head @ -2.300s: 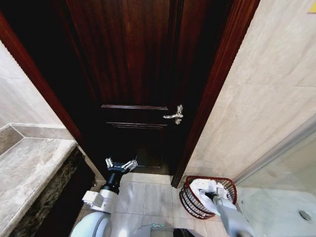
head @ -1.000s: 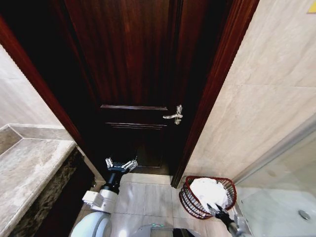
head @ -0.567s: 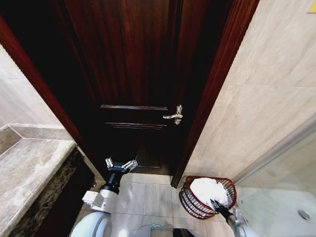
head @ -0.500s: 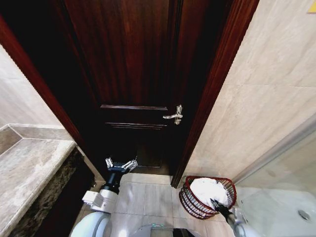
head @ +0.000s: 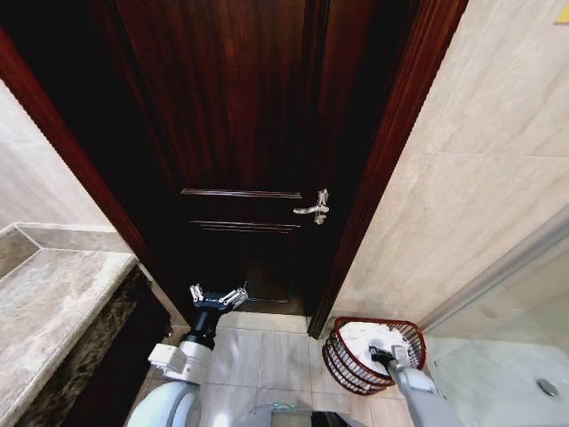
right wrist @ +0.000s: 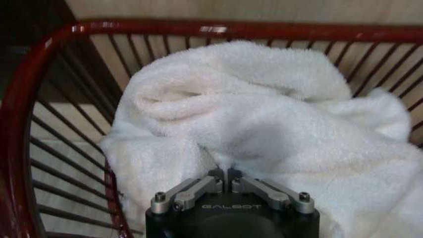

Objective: Discard the used towel into the hamper.

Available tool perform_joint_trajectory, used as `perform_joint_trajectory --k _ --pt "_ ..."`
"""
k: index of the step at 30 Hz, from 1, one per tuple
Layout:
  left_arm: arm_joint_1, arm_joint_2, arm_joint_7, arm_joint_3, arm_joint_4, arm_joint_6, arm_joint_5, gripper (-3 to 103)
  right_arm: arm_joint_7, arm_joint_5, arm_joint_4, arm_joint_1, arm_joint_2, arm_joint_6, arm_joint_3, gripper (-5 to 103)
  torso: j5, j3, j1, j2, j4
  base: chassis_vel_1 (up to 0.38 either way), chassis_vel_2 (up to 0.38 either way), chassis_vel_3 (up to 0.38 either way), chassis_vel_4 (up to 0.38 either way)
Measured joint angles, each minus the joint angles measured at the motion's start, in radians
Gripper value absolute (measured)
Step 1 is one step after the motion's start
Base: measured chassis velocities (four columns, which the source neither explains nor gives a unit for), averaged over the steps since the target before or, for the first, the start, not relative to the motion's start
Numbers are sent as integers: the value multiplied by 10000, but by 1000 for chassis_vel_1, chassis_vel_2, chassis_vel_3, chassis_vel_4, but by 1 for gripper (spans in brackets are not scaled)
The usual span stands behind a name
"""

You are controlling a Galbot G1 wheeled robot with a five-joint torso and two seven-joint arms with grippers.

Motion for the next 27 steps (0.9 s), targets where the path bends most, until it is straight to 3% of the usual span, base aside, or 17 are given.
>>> perform_joint_trajectory --k 7,11,14,21,22,23,25,27 --pt "0 -1 0 0 0 -1 0 100 -32 230 521 -223 -21 -198 -94 1 6 1 0 -1 -2 0 0 0 0" --pt "0 0 0 0 0 0 1 100 -355 637 1616 -821 -426 -43 -318 12 2 1 0 -2 -4 0 0 0 0" --pt "0 0 0 0 0 0 1 100 -653 1284 2821 -1548 -860 115 -372 27 0 1 0 -2 -3 0 0 0 0" --pt "0 -1 0 0 0 0 1 100 -1168 1877 4256 -2557 -1302 440 -196 49 -4 -1 0 -2 -1 0 0 0 0" --pt "0 0 0 0 0 -1 0 100 -1383 1944 4430 -2746 -1344 764 -137 49 -6 -1 0 -1 -3 0 0 0 0" --pt "0 0 0 0 -1 0 0 100 -1599 1945 4607 -3000 -1339 1483 -46 65 3 0 -1 -2 -6 0 0 0 0" --pt "0 0 0 0 0 0 0 100 -1115 1895 4126 -2604 -1220 2106 -120 77 -5 -1 -1 -1 -5 0 0 0 0" --pt "0 0 0 0 0 0 0 100 -919 1855 3954 -2419 -1144 2136 -170 77 1 -1 0 -2 -1 0 0 0 0"
